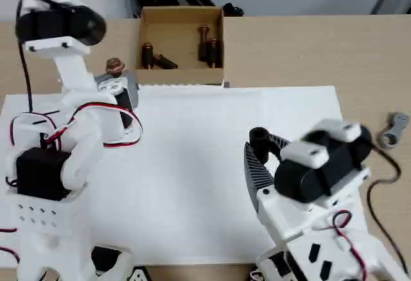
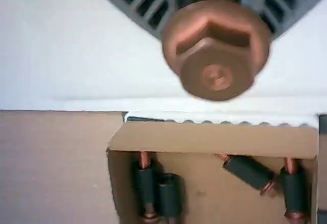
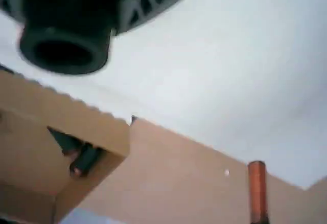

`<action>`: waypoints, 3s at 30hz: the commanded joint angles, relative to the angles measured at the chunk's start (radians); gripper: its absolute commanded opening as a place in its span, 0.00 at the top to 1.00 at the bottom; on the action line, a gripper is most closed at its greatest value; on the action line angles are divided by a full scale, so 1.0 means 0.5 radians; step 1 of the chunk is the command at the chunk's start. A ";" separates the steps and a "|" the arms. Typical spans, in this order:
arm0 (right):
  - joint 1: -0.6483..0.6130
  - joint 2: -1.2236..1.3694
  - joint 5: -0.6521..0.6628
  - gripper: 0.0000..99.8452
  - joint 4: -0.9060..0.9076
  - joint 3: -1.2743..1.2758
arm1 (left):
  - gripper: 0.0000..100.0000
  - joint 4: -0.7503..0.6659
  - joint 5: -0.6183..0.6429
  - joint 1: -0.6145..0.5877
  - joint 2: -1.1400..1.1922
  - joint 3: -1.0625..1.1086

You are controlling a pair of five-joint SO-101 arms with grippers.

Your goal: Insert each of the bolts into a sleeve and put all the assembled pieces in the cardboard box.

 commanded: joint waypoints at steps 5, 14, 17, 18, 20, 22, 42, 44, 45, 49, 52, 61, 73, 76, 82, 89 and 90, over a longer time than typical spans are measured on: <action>-0.014 -0.505 0.012 1.00 -0.658 0.746 | 1.00 -0.187 -0.052 0.018 -0.037 -0.011; -0.026 -0.796 0.012 1.00 -1.180 1.464 | 1.00 -0.273 -0.055 0.301 -0.043 -0.014; -0.161 -0.827 0.012 1.00 -1.284 1.626 | 1.00 -0.414 -0.061 0.393 -0.043 -0.014; -0.226 -0.833 0.012 1.00 -1.312 1.669 | 1.00 -0.448 -0.061 0.411 -0.043 -0.014; -0.345 -0.833 0.012 1.00 -1.389 1.755 | 1.00 -0.479 -0.061 0.466 -0.028 -0.014; -0.407 -0.833 0.012 1.00 -1.496 1.841 | 1.00 -0.491 -0.061 0.531 -0.021 -0.011; -0.348 -0.833 0.012 1.00 -1.732 1.998 | 1.00 -0.620 -0.055 0.783 -0.046 0.358; -0.345 -0.836 0.012 1.00 -1.732 1.998 | 1.00 -0.611 -0.052 0.783 -0.046 0.358; -0.336 -0.836 0.012 1.00 -1.732 1.998 | 1.00 -0.611 -0.052 0.783 -0.046 0.358; -0.253 -0.836 0.012 1.00 -1.732 2.001 | 1.00 -0.608 -0.052 0.783 -0.046 0.358; -0.241 -0.836 0.012 1.00 -1.732 2.001 | 1.00 -0.605 -0.049 0.783 -0.080 0.361; -0.241 -0.836 0.009 1.00 -1.735 2.004 | 1.00 -0.740 -0.046 0.783 -0.319 0.689; -0.244 -0.836 0.009 1.00 -1.723 2.007 | 1.00 -0.847 -0.061 0.767 -0.334 0.551; -0.244 -0.836 0.009 1.00 -1.720 2.007 | 1.00 -0.813 -0.055 0.779 -0.334 0.551; -0.244 -0.836 0.009 1.00 -1.720 2.007 | 1.00 -0.795 -0.046 0.786 -0.338 0.551; -0.244 -0.833 0.009 1.00 -1.720 2.007 | 1.00 -0.761 -0.049 0.914 -0.334 0.563; -0.244 -0.833 0.009 1.00 -1.720 2.007 | 1.00 -0.761 -0.049 0.918 -0.334 0.563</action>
